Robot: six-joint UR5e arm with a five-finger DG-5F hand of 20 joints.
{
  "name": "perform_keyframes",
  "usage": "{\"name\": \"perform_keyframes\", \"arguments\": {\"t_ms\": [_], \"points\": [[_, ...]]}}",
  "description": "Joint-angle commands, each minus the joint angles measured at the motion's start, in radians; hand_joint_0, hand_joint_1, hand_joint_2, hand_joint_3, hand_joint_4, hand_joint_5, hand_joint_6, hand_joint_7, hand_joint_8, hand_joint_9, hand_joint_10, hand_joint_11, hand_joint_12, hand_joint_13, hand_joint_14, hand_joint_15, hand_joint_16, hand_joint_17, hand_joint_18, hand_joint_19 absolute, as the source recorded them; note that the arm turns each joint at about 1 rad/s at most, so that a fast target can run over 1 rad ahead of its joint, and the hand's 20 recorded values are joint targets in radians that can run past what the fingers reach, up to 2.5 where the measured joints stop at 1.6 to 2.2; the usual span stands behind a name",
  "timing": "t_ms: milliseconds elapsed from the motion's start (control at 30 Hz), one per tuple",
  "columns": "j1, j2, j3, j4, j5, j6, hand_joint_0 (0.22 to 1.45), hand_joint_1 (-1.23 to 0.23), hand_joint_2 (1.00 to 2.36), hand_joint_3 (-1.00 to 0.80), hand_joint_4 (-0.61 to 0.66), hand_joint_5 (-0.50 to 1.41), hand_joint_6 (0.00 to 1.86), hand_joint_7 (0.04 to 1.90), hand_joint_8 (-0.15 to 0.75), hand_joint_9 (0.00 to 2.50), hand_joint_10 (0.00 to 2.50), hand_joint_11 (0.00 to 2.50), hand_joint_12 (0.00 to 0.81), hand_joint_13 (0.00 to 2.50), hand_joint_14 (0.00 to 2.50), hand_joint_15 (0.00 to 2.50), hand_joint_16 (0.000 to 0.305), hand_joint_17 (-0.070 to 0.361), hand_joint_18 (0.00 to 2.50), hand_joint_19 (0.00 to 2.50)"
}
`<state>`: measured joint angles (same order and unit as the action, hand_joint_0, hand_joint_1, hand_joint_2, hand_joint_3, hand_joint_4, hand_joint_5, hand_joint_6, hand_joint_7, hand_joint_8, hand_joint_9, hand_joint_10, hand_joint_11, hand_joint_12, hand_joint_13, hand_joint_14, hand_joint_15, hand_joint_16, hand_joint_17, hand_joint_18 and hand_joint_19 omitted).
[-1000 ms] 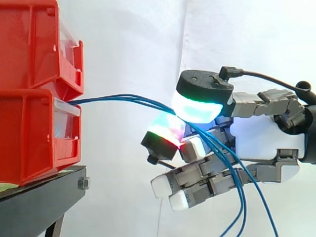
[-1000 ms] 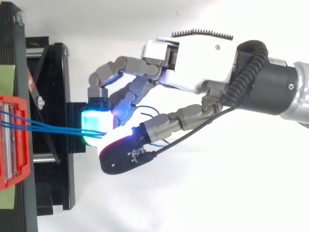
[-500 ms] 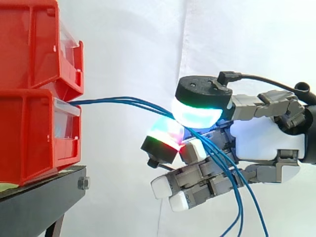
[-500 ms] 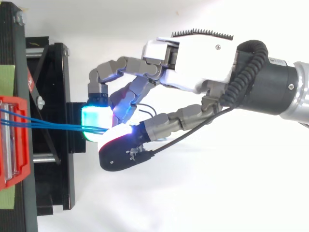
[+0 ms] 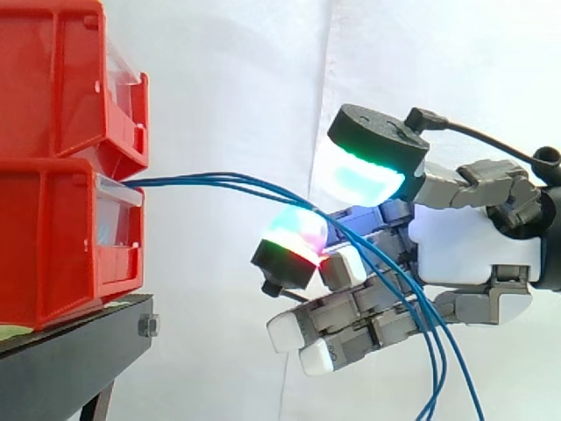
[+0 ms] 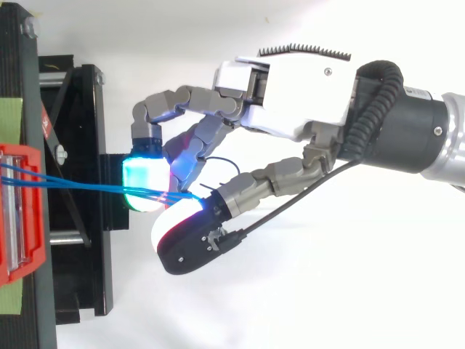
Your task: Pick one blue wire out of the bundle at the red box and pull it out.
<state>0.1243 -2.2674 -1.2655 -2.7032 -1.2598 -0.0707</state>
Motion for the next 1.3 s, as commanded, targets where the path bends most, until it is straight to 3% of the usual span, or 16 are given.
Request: {"name": "perform_keyframes", "arguments": {"t_ms": [0,100,167,367,467,633,767,933,1067,1267], "points": [[0.000,0.000,0.000,0.000,0.000,-0.001,0.59,-0.78,1.01,-0.40,0.22,-0.09,0.75,1.22,0.277,1.12,0.03,0.82,0.377,0.69,0.02,0.42,0.057,0.129,0.53,0.41],[0.000,0.000,0.000,-0.003,0.000,0.000,0.60,-0.78,1.01,-0.31,0.20,-0.12,0.83,1.17,0.287,1.13,0.03,0.86,0.380,0.70,0.02,0.41,0.057,0.129,0.54,0.40],[0.000,0.000,0.000,-0.003,0.000,0.002,0.60,-0.80,1.02,-0.26,0.16,-0.12,0.84,1.23,0.285,1.12,0.03,0.87,0.380,0.70,0.02,0.43,0.057,0.129,0.54,0.40],[0.000,0.000,0.000,-0.003,0.000,0.002,0.62,-0.87,1.02,-0.23,0.13,-0.16,0.89,1.15,0.290,1.06,0.03,0.92,0.385,0.69,0.02,0.42,0.058,0.131,0.54,0.38],[0.000,-0.001,0.000,-0.003,0.002,0.000,0.64,-0.91,1.01,-0.32,0.16,-0.16,0.88,1.11,0.285,1.12,0.03,1.09,0.378,0.66,0.02,0.42,0.058,0.131,0.54,0.36],[0.000,0.000,0.000,-0.003,0.002,0.002,0.65,-0.94,1.00,-0.50,0.22,-0.16,0.87,1.10,0.277,1.11,0.02,1.05,0.377,0.66,0.02,0.41,0.058,0.130,0.53,0.35],[0.000,0.000,0.000,-0.004,0.002,0.002,0.59,-0.89,1.00,-0.50,0.22,-0.14,0.86,1.13,0.279,1.11,0.02,0.98,0.377,0.66,0.02,0.41,0.058,0.130,0.53,0.38],[0.000,0.000,0.000,-0.003,0.002,-0.001,0.55,-0.71,1.00,-0.50,0.19,-0.12,0.84,1.17,0.284,1.18,0.02,0.92,0.381,0.70,0.02,0.41,0.058,0.131,0.54,0.41],[0.000,0.000,0.000,-0.004,0.002,0.003,0.59,-0.71,1.01,-0.38,0.16,-0.11,0.85,1.22,0.281,1.19,0.03,0.93,0.376,0.71,0.02,0.42,0.057,0.127,0.55,0.42],[0.000,-0.001,0.000,-0.004,0.002,0.005,0.64,-0.87,1.02,-0.23,0.09,-0.14,0.89,1.25,0.290,1.16,0.03,0.97,0.377,0.71,0.02,0.42,0.057,0.127,0.56,0.39]]}}
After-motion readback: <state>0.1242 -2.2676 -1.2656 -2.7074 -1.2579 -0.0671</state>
